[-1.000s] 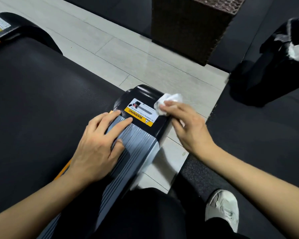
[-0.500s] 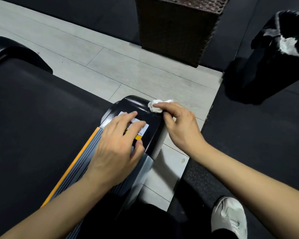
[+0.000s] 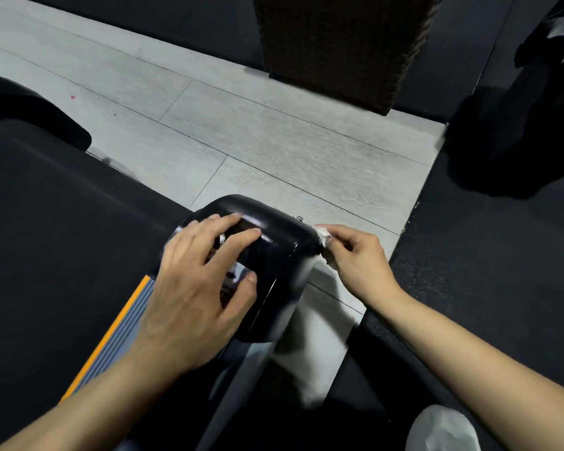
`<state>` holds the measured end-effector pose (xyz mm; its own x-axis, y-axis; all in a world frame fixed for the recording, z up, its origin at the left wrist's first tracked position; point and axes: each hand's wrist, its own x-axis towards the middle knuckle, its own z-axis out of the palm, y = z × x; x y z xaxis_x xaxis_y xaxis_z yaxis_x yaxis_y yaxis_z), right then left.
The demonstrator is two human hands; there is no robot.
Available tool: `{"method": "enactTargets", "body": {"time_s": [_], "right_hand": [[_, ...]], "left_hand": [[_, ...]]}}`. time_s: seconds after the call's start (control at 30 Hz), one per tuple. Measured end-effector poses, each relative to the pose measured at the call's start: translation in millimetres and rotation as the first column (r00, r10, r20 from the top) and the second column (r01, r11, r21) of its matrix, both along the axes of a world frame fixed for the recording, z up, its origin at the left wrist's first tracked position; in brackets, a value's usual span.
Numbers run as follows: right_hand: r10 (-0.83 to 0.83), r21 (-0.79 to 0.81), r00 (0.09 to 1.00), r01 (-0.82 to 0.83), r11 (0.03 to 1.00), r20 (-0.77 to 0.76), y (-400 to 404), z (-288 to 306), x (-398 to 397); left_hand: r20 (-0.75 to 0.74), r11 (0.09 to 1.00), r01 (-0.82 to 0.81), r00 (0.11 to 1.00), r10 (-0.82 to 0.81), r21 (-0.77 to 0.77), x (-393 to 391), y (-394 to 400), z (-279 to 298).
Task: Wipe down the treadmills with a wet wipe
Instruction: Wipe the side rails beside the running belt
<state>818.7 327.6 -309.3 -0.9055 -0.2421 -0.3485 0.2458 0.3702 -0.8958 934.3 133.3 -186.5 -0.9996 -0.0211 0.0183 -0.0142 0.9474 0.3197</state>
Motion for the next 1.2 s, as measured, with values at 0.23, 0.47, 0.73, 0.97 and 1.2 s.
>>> {"method": "enactTargets", "body": {"time_s": [0.23,0.47,0.73,0.97,1.2], "right_hand": [[0.099,-0.267,0.841,-0.278,0.923,-0.532,4,43,22],[0.068,-0.213,0.994,-0.085,0.973,-0.088,4,-2,-10],[0.379,-0.492,0.924,-0.309,0.814,0.047,-24,22,-61],[0.380,-0.243,0.901,-0.424,0.873,-0.209,-24,16,-60],[0.396,-0.243,0.711,-0.615,0.750,-0.581,-15,36,-39]], "left_hand": [[0.018,0.999,-0.043,0.999,0.043,-0.010,-3,5,2],[0.035,0.998,-0.069,0.997,0.069,-0.015,-7,9,4],[0.084,0.994,-0.096,0.991,0.101,-0.055,-11,16,9],[0.080,0.995,-0.092,0.992,0.096,-0.048,-11,15,9],[0.059,0.995,-0.087,0.994,0.090,-0.047,-9,13,7]]}}
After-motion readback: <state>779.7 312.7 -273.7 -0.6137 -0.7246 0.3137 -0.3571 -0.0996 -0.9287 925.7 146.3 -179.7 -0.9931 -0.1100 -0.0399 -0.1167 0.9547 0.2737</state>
